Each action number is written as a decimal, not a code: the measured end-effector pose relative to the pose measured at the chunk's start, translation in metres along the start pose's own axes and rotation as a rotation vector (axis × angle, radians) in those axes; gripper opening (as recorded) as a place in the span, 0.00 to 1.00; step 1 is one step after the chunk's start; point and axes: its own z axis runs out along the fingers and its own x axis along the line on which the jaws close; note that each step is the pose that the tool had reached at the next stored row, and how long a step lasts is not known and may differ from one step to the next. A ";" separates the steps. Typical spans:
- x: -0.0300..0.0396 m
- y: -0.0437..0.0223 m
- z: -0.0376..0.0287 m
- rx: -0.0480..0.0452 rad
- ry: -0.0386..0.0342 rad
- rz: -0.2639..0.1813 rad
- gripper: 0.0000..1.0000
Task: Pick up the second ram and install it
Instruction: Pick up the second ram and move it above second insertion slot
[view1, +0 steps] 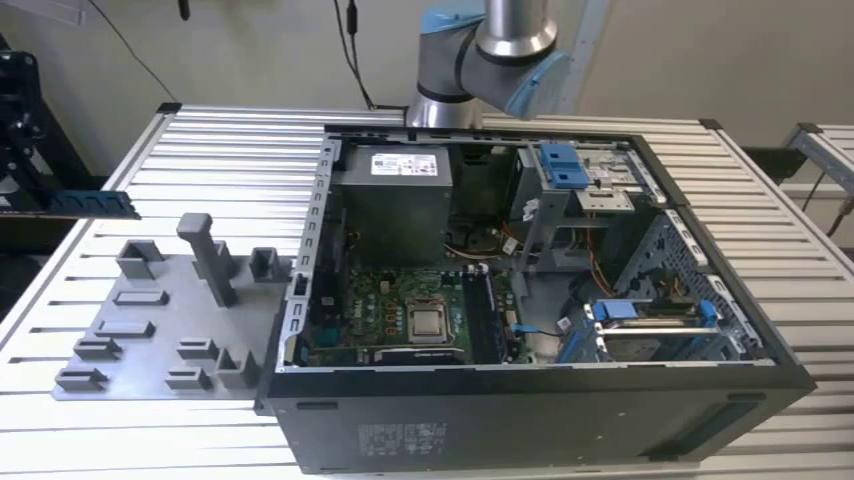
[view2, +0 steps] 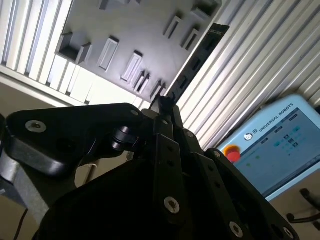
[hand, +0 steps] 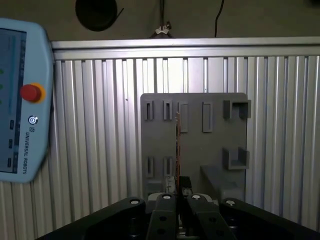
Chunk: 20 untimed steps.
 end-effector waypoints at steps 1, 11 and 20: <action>-0.0001 -0.0022 0.0000 -0.0001 0.0001 0.000 0.14; -0.0008 -0.0226 0.0004 -0.0012 0.0001 0.000 0.14; -0.0014 -0.0383 0.0007 -0.0015 0.0001 0.000 0.14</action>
